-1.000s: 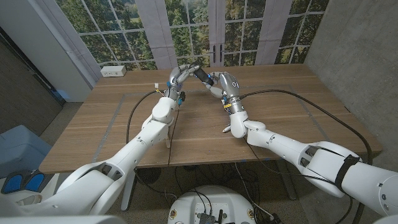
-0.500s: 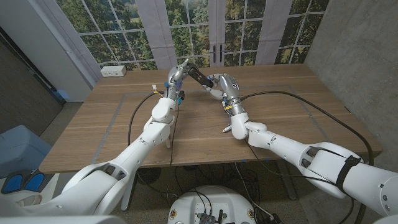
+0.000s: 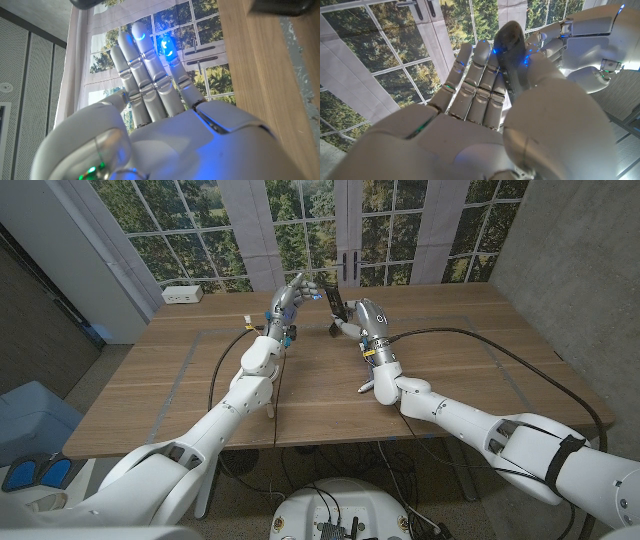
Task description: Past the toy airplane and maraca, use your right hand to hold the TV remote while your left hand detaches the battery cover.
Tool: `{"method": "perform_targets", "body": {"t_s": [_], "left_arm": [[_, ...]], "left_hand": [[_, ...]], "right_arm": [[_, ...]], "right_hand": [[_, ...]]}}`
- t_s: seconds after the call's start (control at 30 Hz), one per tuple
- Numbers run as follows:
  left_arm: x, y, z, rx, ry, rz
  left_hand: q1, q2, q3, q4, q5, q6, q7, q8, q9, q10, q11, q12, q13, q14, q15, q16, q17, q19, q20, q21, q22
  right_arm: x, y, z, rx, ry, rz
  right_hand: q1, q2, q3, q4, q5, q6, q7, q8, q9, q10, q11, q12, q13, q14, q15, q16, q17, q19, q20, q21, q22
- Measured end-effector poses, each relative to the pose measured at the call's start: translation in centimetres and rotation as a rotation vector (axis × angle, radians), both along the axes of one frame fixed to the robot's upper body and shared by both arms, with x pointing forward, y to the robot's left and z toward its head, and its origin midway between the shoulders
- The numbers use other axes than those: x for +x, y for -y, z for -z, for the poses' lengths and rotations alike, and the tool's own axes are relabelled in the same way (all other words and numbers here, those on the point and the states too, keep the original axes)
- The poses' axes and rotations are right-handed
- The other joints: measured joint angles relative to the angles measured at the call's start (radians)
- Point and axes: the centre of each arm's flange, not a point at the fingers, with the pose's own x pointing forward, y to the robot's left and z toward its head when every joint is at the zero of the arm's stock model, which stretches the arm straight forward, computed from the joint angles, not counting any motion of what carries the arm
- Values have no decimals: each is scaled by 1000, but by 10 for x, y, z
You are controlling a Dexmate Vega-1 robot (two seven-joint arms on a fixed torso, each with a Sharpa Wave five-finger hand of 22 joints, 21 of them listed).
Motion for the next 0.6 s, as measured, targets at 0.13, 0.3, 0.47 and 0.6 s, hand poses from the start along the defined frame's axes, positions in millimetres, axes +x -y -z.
{"method": "perform_targets", "body": {"t_s": [0.13,0.3,0.47,0.6], "left_arm": [[-3,0,1,6,5,1],[-3,0,1,8,8,0],[-7,-2,3,6,17,1],[-10,-5,5,-2,24,-2]], "left_hand": [[0,0,4,4,0,-4,-4,0,0,-6,5,-8,0,-7,3,-2,0,-3,3,4,-4],[-4,4,11,3,0,-10,-1,-8,0,-7,4,-13,0,-13,2,-5,0,-14,3,4,-4],[-16,0,17,0,0,-16,-6,-13,0,-12,6,-21,-5,-18,0,-13,-5,-23,2,4,-9],[-32,1,24,7,-6,-51,-3,-31,0,-50,4,-44,-8,-55,-3,-36,-13,-40,4,11,-16]], "right_arm": [[-1,0,0,-2,0,1],[-5,-1,1,4,4,-8],[-6,-1,2,-2,0,-4],[-6,-2,2,-8,-6,0]], "right_hand": [[0,0,3,-3,0,0,0,0,0,0,0,-6,2,2,2,-4,5,-5,-6,4,0],[0,0,3,-3,0,0,0,0,0,2,-5,-7,2,2,2,-4,9,-5,-6,7,0],[0,0,3,-3,-1,0,0,0,0,2,-5,-10,3,2,2,-7,11,-5,-6,11,0],[0,0,8,-6,-3,0,0,0,0,2,-5,-12,3,2,2,-7,14,-5,-6,11,0]]}}
